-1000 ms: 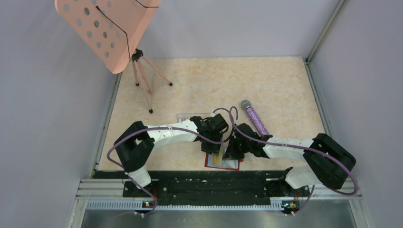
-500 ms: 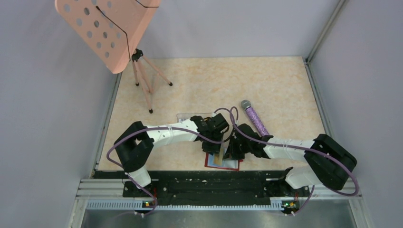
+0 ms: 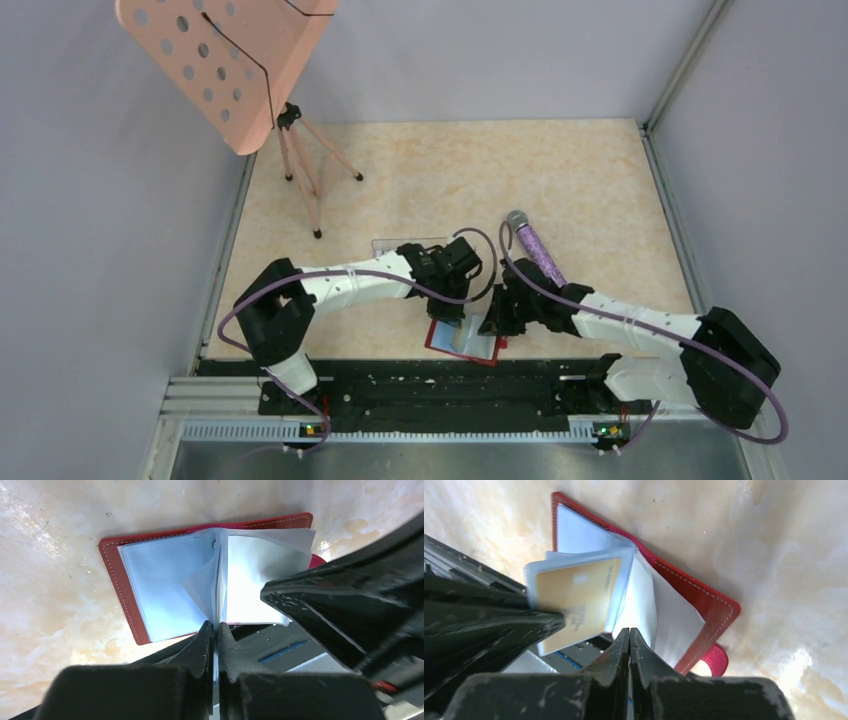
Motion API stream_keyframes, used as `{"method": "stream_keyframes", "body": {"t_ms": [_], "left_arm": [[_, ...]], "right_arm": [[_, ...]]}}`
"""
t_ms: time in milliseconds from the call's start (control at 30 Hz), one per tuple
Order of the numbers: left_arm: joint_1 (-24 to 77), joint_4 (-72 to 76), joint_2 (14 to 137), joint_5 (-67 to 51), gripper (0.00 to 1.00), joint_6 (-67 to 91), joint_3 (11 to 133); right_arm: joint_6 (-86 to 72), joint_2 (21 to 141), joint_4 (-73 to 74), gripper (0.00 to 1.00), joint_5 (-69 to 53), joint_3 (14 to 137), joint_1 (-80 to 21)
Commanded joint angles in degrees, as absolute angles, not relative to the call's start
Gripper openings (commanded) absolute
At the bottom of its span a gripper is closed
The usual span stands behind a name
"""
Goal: Put the credit cards into the card holder
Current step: Turn over the card holder at the center of the board.
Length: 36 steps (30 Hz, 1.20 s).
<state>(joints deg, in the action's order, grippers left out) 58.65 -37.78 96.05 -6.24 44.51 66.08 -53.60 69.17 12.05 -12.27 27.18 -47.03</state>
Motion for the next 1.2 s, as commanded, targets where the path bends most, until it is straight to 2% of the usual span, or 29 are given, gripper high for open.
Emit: {"method": "stream_keyframes", "body": {"t_ms": [0, 100, 233, 567, 800, 1000, 1167], "left_arm": [[59.02, -37.57, 96.1, -7.41, 0.07, 46.02, 68.37], [59.06, -31.25, 96.82, -12.17, 0.29, 47.96, 67.29], [59.43, -24.78, 97.68, -16.17, 0.38, 50.71, 66.23], [59.44, -16.6, 100.97, -22.36, 0.43, 52.32, 63.38], [56.53, -9.67, 94.17, -24.39, 0.44, 50.94, 59.32], [47.12, -3.92, 84.44, -28.19, 0.45, 50.74, 51.94], [35.61, -5.96, 76.65, -28.8, 0.46, 47.95, 47.4]], "right_arm": [[-52.17, 62.08, 19.36, 0.0, -8.52, 31.97, -46.67], [-51.67, 57.75, 23.72, 0.0, -7.64, 33.15, -44.98], [-50.31, 52.71, 29.3, 0.0, -7.4, 34.71, -41.3], [-47.6, 49.9, 33.93, 0.0, -8.01, 36.25, -37.44], [-45.69, 54.37, 31.01, 0.0, -9.35, 38.74, -37.44], [-42.43, 62.7, 28.03, 0.0, -10.77, 43.21, -37.44], [-40.35, 70.49, 24.55, 0.09, -11.54, 47.22, -36.93]]}}
